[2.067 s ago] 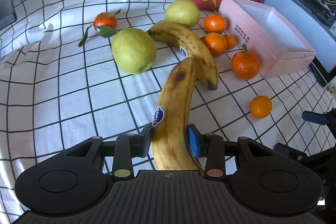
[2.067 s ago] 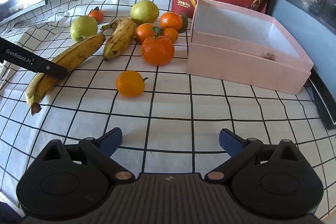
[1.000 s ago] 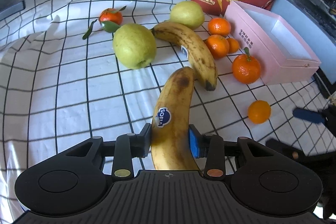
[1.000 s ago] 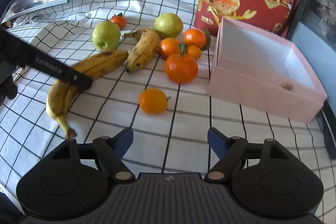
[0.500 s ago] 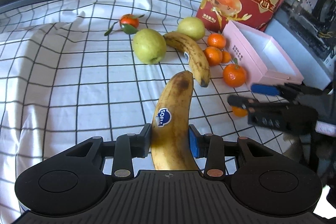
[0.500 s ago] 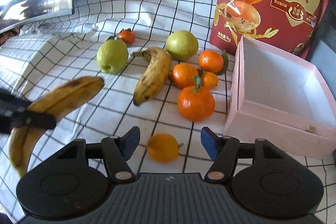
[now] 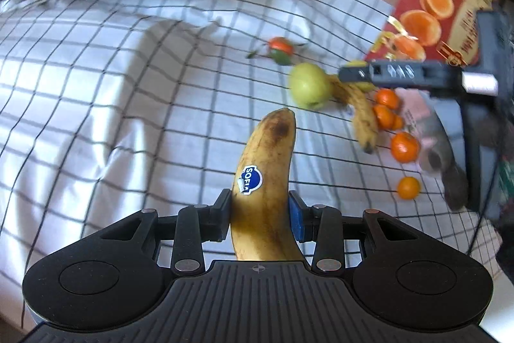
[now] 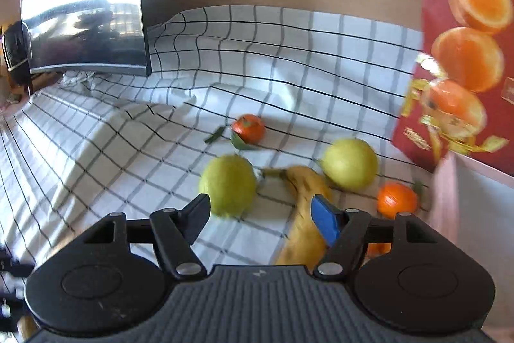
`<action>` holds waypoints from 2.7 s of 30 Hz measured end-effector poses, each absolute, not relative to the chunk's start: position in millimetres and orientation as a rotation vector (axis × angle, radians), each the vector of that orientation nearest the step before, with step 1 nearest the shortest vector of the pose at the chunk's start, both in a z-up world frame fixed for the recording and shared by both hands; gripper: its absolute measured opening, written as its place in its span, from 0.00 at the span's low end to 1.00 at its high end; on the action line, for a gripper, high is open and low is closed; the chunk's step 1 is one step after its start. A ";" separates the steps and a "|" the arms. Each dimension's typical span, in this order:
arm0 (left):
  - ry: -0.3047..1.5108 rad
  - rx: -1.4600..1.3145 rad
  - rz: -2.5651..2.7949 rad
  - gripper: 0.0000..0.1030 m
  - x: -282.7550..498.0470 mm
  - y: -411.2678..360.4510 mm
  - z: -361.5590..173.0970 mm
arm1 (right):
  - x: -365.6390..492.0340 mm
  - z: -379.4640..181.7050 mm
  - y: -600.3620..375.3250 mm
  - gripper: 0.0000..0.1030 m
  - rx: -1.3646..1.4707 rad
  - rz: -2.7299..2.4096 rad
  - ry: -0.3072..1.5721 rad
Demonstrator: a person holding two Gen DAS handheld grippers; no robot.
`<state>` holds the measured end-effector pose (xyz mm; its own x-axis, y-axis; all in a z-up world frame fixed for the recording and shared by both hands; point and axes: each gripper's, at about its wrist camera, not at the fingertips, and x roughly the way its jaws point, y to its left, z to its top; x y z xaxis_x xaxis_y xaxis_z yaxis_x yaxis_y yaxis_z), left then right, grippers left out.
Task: Organize fruits
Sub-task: 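Close the right tool on the green pear and lift it, then lower the banana into the pink box with the left tool while the right tool lowers the pear in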
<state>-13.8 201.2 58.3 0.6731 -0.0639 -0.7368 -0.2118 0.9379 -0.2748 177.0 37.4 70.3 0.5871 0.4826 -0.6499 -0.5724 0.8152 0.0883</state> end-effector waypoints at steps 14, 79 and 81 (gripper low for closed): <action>0.854 -0.404 0.124 0.40 -21.7 205.1 48.2 | 238.4 31.1 87.0 0.57 -0.081 0.686 0.953; 0.795 -0.372 -0.424 0.40 238.3 -70.1 127.0 | 40.5 119.2 -229.3 0.57 0.029 0.033 0.614; 0.837 -0.328 -0.405 0.40 255.4 -103.1 102.5 | 32.6 112.9 -249.9 0.57 0.052 -0.010 0.635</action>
<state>255.4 -103.1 102.5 0.6019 -0.4686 -0.6466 0.2156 0.8750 -0.4334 32.6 -249.9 112.9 0.8053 0.0062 -0.5928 0.0258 0.9986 0.0455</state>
